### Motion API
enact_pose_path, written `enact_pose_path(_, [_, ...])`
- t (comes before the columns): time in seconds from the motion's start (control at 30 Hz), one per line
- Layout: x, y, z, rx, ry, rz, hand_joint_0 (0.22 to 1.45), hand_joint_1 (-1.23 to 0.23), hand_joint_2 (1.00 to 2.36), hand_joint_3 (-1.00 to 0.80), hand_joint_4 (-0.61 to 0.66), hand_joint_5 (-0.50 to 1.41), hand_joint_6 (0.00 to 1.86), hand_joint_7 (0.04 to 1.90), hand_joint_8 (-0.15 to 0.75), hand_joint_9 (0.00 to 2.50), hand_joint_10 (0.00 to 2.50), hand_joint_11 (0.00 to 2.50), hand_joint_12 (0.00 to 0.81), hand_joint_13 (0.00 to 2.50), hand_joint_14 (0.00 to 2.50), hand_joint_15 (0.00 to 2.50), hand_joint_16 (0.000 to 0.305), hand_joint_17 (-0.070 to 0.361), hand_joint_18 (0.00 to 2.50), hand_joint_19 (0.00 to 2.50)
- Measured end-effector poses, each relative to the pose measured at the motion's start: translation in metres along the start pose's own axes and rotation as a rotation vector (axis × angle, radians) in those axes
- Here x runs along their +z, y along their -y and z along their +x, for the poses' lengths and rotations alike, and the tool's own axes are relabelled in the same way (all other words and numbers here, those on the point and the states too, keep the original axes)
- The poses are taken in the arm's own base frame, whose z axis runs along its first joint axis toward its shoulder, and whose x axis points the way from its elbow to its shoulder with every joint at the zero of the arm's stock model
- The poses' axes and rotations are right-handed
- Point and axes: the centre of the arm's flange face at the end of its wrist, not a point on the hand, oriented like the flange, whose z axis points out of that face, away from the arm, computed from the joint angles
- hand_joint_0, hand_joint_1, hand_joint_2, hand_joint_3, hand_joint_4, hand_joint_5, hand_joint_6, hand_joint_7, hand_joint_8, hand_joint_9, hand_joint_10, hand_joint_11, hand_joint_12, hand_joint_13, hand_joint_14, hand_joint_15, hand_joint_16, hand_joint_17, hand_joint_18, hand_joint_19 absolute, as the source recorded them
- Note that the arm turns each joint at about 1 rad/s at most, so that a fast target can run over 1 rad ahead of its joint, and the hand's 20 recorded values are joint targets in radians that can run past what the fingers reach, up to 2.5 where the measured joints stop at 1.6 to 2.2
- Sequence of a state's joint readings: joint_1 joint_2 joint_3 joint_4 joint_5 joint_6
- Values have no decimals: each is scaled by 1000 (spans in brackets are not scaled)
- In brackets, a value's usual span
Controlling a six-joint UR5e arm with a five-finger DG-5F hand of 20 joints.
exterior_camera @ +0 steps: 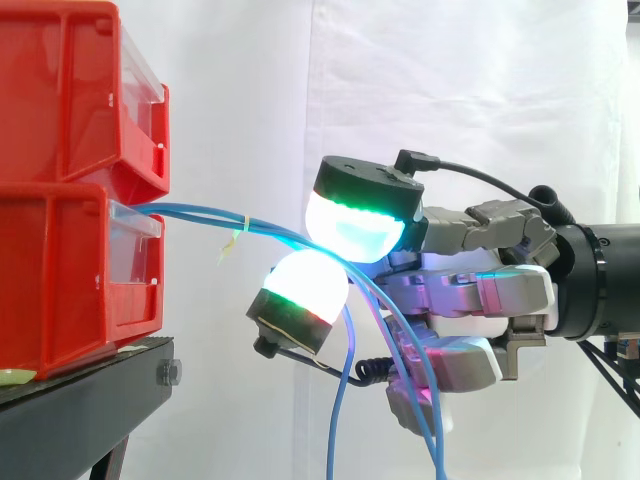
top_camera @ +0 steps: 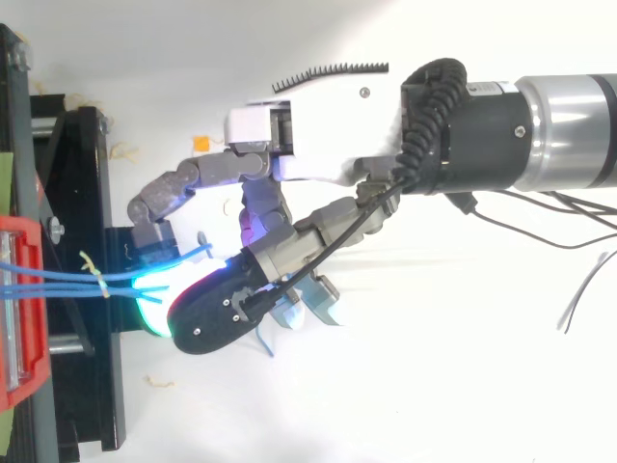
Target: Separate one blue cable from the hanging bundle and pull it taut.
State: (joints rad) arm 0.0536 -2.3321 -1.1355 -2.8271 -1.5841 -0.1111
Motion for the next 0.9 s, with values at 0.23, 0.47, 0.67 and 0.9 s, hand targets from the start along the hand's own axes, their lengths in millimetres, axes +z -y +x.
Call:
enact_pose_path(0.23, [-4, -2, 1, -13, -7, 31, 716, -674, 1017, -160, 85, 148, 503, 1278, 183, 1957, 15, 375, 323, 1499, 21, 599, 67, 150, 1268, 507])
enact_pose_path(0.47, [-5, -3, 2, -22, -7, 34, 713, -671, 1019, -162, 79, 147, 503, 1272, 187, 1949, 14, 374, 317, 1501, 21, 595, 66, 149, 1263, 501])
enact_pose_path(0.67, [-4, -3, 2, -25, -6, 33, 711, -680, 1019, -167, 85, 146, 503, 1273, 192, 1940, 16, 378, 316, 1493, 20, 601, 66, 148, 1262, 509])
enact_pose_path(0.9, [-4, -3, 3, -27, -5, 32, 707, -725, 1015, -192, 88, 145, 503, 1279, 193, 1932, 16, 371, 320, 1505, 21, 599, 67, 152, 1274, 478])
